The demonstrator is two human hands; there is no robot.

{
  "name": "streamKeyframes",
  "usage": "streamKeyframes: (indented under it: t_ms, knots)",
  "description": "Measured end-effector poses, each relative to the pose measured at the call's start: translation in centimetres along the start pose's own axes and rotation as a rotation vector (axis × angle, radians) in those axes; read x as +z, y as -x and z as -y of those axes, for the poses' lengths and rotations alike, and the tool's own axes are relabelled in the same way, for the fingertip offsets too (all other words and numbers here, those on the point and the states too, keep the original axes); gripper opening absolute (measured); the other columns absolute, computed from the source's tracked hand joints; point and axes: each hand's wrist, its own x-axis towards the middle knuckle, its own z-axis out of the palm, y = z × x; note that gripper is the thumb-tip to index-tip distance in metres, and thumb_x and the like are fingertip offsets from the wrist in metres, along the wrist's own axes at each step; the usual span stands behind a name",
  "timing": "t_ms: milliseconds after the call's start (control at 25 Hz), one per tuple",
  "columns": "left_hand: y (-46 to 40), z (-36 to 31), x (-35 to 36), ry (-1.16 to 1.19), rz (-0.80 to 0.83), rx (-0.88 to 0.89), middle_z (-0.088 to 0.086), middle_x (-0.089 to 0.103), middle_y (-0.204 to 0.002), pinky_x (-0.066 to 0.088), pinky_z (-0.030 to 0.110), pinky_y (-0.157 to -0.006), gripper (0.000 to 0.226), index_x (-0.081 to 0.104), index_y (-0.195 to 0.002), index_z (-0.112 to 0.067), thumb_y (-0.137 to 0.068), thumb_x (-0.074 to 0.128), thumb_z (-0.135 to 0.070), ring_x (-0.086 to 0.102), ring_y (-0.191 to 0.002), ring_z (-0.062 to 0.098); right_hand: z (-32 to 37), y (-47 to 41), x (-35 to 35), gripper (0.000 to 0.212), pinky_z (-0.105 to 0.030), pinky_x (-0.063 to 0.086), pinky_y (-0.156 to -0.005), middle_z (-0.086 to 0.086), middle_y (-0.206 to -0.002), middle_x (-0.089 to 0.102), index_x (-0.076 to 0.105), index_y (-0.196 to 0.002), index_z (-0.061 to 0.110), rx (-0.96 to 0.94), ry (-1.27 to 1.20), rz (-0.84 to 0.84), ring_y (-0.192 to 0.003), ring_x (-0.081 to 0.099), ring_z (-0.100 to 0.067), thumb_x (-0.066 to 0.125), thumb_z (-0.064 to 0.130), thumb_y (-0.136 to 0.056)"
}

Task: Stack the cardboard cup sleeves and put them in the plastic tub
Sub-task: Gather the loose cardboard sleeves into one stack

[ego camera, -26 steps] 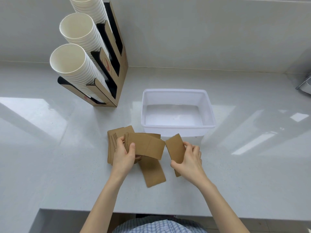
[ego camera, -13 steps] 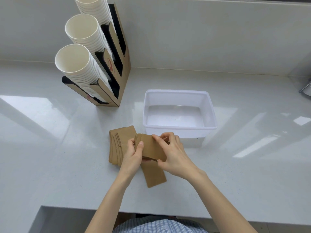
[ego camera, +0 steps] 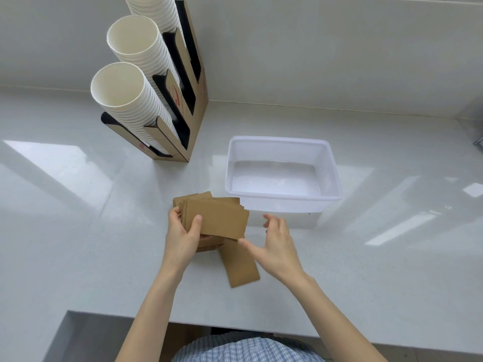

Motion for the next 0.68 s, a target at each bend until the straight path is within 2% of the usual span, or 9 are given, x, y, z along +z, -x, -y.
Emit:
streamKeyframes:
  t_ms: [80, 160, 280, 440, 680]
  knots:
    - [-0.1, 0.3, -0.6, 0.013, -0.016, -0.012, 0.004, 0.053, -0.120, 0.047, 0.045, -0.096, 0.032, 0.035, -0.118, -0.021, -0.089, 0.049, -0.020, 0.057, -0.107, 0.029, -0.1, 0.7, 1.6, 0.081, -0.036, 0.034, -0.098, -0.007, -0.126, 0.040, 0.033, -0.127, 0.008, 0.078, 0.174, 0.092, -0.119, 0.039, -0.024, 0.058, 0.061, -0.071]
    - [0.0, 0.5, -0.8, 0.026, -0.020, -0.014, 0.004, 0.053, -0.121, 0.046, 0.047, -0.097, 0.032, 0.035, -0.117, -0.023, -0.089, 0.049, -0.020, 0.057, -0.109, 0.033, 0.3, 1.3, 3.4, 0.084, -0.036, 0.034, -0.093, -0.009, -0.123, 0.040, 0.036, -0.122, 0.006, 0.077, 0.333, 0.158, -0.113, 0.038, -0.027, 0.057, 0.066, -0.067]
    - [0.0, 0.7, -0.8, 0.038, -0.017, -0.022, 0.004, 0.053, -0.119, 0.047, 0.047, -0.096, 0.028, 0.034, -0.111, -0.027, -0.089, 0.049, -0.021, 0.058, -0.107, 0.035, 0.7, 1.4, 4.8, 0.077, -0.036, 0.032, -0.086, -0.011, -0.120, 0.040, 0.037, -0.118, 0.005, 0.059, 0.450, 0.140, -0.108, 0.037, -0.027, 0.062, 0.056, -0.067]
    - [0.1, 0.7, -0.8, 0.047, -0.014, -0.026, 0.005, 0.053, -0.120, 0.047, 0.045, -0.096, 0.028, 0.034, -0.110, -0.028, -0.089, 0.049, -0.021, 0.058, -0.107, 0.035, 0.1, 1.0, 4.3, 0.063, -0.034, 0.034, -0.088, -0.014, -0.121, 0.039, 0.036, -0.117, 0.004, 0.083, 0.425, 0.148, -0.111, 0.037, -0.030, 0.064, 0.039, -0.072]
    - [0.0, 0.8, -0.8, 0.054, -0.012, -0.007, 0.000, 0.053, -0.117, 0.043, 0.029, -0.080, 0.029, 0.034, -0.113, -0.029, -0.089, 0.048, -0.022, 0.059, -0.106, 0.034, -2.0, 0.8, 1.6, 0.060, -0.030, 0.035, -0.088, -0.013, -0.119, 0.035, 0.035, -0.117, 0.004, 0.123, 0.278, 0.135, -0.112, 0.036, -0.030, 0.063, 0.031, -0.072]
